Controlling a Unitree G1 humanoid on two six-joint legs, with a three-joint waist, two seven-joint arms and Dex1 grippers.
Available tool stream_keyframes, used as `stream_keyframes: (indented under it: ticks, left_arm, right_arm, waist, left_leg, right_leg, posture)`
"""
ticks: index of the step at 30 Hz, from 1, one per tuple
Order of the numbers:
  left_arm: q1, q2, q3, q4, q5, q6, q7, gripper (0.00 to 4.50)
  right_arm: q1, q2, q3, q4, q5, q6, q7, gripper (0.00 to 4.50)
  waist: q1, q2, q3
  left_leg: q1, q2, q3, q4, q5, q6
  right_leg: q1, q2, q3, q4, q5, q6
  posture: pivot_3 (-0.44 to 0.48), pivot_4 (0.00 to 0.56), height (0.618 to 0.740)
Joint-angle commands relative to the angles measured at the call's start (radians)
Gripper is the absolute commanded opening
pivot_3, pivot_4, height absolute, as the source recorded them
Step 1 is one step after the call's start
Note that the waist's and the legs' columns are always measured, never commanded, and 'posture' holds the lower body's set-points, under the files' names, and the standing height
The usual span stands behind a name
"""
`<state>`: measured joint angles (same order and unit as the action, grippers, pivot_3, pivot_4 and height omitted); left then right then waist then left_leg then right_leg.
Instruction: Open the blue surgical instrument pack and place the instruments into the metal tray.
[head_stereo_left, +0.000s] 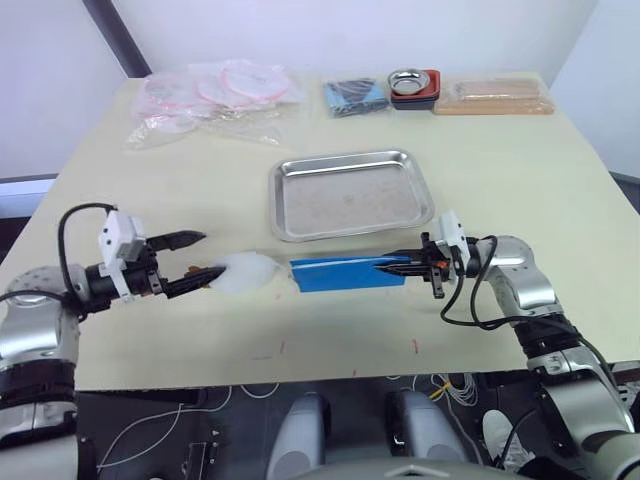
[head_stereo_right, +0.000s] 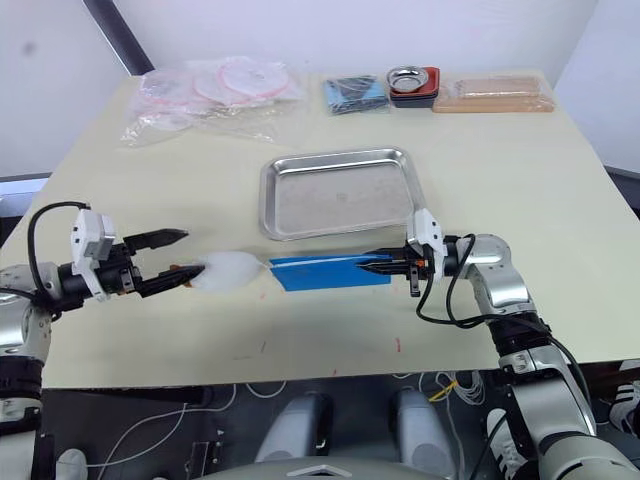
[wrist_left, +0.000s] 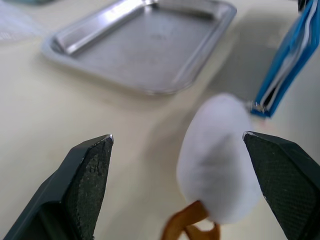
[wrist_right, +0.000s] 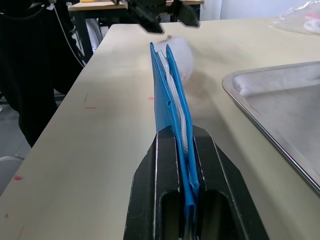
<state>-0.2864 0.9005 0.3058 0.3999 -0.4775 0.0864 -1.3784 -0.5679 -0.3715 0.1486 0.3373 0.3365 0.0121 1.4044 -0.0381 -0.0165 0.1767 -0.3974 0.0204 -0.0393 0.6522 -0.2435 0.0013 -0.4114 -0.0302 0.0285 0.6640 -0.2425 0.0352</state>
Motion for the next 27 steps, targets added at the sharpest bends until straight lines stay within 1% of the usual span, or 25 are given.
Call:
stream_keyframes:
  ticks: [1, 5, 8, 10, 15, 18, 27]
  left_arm:
    - [-0.022, 0.003, 0.029, -0.084, -0.067, 0.059, -0.005, 4.35]
    - [-0.030, -0.013, 0.014, -0.162, -0.102, 0.118, 0.005, 4.35]
    - [-0.050, -0.023, -0.018, -0.192, -0.090, 0.123, -0.006, 4.35]
    - [-0.056, -0.030, -0.051, -0.198, -0.060, 0.099, -0.020, 4.35]
    - [-0.088, -0.063, -0.134, -0.173, -0.001, 0.057, -0.027, 4.35]
    - [-0.112, -0.100, -0.176, -0.161, 0.018, 0.032, -0.032, 4.35]
    - [-0.172, -0.167, -0.240, -0.073, 0.067, -0.031, -0.056, 4.35]
  right_arm:
    - [-0.024, -0.002, -0.020, -0.007, 0.023, -0.012, 0.009, 0.00]
    - [-0.029, 0.001, -0.021, 0.006, 0.020, -0.017, 0.011, 0.00]
    - [-0.033, 0.005, -0.020, 0.011, 0.021, -0.018, 0.011, 0.00]
    - [-0.035, 0.007, -0.020, 0.016, 0.020, -0.019, 0.011, 0.00]
    - [-0.035, 0.012, -0.014, 0.023, 0.018, -0.007, 0.011, 0.00]
    - [-0.030, 0.012, -0.012, 0.020, 0.015, -0.008, 0.011, 0.00]
    - [-0.021, -0.001, -0.018, 0.002, 0.019, 0.005, 0.008, 0.00]
  waist:
    - [0.000, 0.000, 0.000]
    - [0.000, 0.000, 0.000]
    - [0.000, 0.000, 0.000]
    - [0.000, 0.000, 0.000]
    - [0.000, 0.000, 0.000]
    - [0.000, 0.000, 0.000]
    - [0.000, 0.000, 0.000]
  left_leg:
    - [0.000, 0.000, 0.000, 0.000, 0.000, 0.000]
    - [0.000, 0.000, 0.000, 0.000, 0.000, 0.000]
    - [0.000, 0.000, 0.000, 0.000, 0.000, 0.000]
    - [0.000, 0.000, 0.000, 0.000, 0.000, 0.000]
    - [0.000, 0.000, 0.000, 0.000, 0.000, 0.000]
    - [0.000, 0.000, 0.000, 0.000, 0.000, 0.000]
    - [0.000, 0.000, 0.000, 0.001, 0.000, 0.000]
  right_leg:
    - [0.000, 0.000, 0.000, 0.000, 0.000, 0.000]
    - [0.000, 0.000, 0.000, 0.000, 0.000, 0.000]
    - [0.000, 0.000, 0.000, 0.000, 0.000, 0.000]
    - [0.000, 0.000, 0.000, 0.000, 0.000, 0.000]
    - [0.000, 0.001, 0.000, 0.000, 0.000, 0.000]
    - [0.000, 0.001, 0.000, 0.000, 0.000, 0.000]
    - [0.000, 0.001, 0.000, 0.001, 0.000, 0.000]
  posture:
    - [0.000, 0.150, 0.740]
    - [0.000, 0.150, 0.740]
    - [0.000, 0.150, 0.740]
    - [0.000, 0.150, 0.740]
    - [0.000, 0.150, 0.740]
    - [0.000, 0.150, 0.740]
    - [0.000, 0.150, 0.740]
